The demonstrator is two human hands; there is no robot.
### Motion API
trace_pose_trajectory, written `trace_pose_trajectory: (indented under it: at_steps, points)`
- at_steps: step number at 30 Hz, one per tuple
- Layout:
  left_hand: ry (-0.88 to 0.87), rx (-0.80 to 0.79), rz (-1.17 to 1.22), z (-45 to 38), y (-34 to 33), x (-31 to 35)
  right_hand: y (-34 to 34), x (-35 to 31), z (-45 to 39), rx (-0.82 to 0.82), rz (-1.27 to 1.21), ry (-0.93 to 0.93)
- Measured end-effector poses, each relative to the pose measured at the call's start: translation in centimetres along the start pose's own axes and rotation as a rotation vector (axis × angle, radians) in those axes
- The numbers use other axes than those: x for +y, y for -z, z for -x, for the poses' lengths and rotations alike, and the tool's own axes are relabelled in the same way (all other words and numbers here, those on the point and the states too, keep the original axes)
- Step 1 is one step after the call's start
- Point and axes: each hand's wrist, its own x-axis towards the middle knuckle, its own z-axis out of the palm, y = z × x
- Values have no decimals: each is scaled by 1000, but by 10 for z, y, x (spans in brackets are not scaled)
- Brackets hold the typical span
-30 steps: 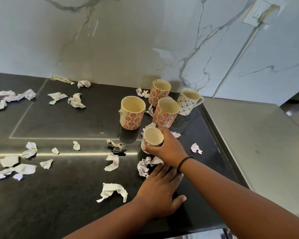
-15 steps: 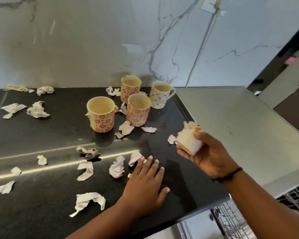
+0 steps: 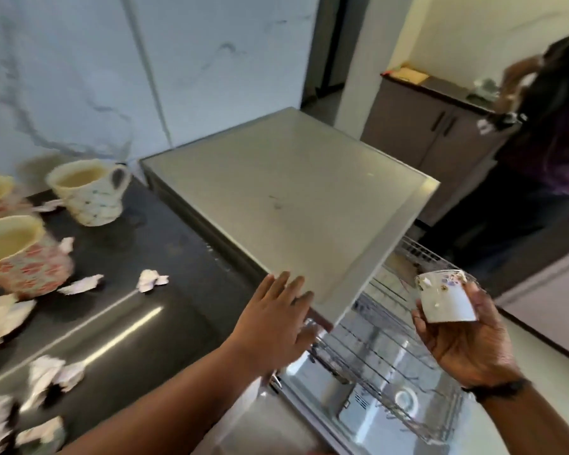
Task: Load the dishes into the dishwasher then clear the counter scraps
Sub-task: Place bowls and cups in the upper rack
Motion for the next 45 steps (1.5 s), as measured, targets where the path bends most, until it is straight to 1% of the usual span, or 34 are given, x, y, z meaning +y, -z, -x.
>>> trace_pose_trajectory:
  at_steps: [3, 6, 8, 11, 13, 15, 17, 20, 23, 26, 28, 33, 36, 39, 42, 44, 45]
  points:
    - [-71, -49, -56, -57, -10, 23, 56, -18, -9, 145, -26, 21]
    - [-71, -85, -81, -111, -24, 43, 101, -25, -27, 296, 68, -87]
    - [-31, -127, -73, -144, -38, 52, 127, -24, -42, 357, 250, -163]
    - [37, -198, -93, -176, -56, 59, 155, -8, -65, 383, 715, -227]
    - [50, -171, -104, -191, -62, 62, 169, 7, -80, 306, 1068, -222]
    - [53, -125, -93, -198, -63, 61, 182, 27, -97, 140, 1457, -211]
    - [66, -103, -69, -199, -62, 58, 189, 50, -109, -27, 1737, -206]
    - [86, -92, -42, -198, -61, 59, 193, 83, -124, -236, 2014, -123]
    - [91, -78, -34, -198, -60, 59, 196, 107, -137, -420, 2189, -62]
    - [98, -60, -21, -197, -59, 60, 199, 118, -147, -503, 2254, -95]
    - [106, -54, -7, -197, -59, 60, 199, 121, -151, -553, 2292, -86]
    - [118, -43, 10, -198, -59, 61, 197, 125, -153, -775, 2395, -43]
    - [124, -49, 23, -197, -59, 61, 198, 124, -157, -829, 2399, -136]
    - [115, -41, 31, -197, -60, 60, 199, 120, -163, -837, 2323, -278]
    - [104, -46, 32, -197, -60, 59, 202, 113, -168, -798, 2165, -405]
    - [106, -40, 40, -196, -61, 58, 201, 106, -166, -717, 2033, -442]
    - [107, -33, 57, -195, -60, 59, 200, 100, -165, -649, 1963, -451]
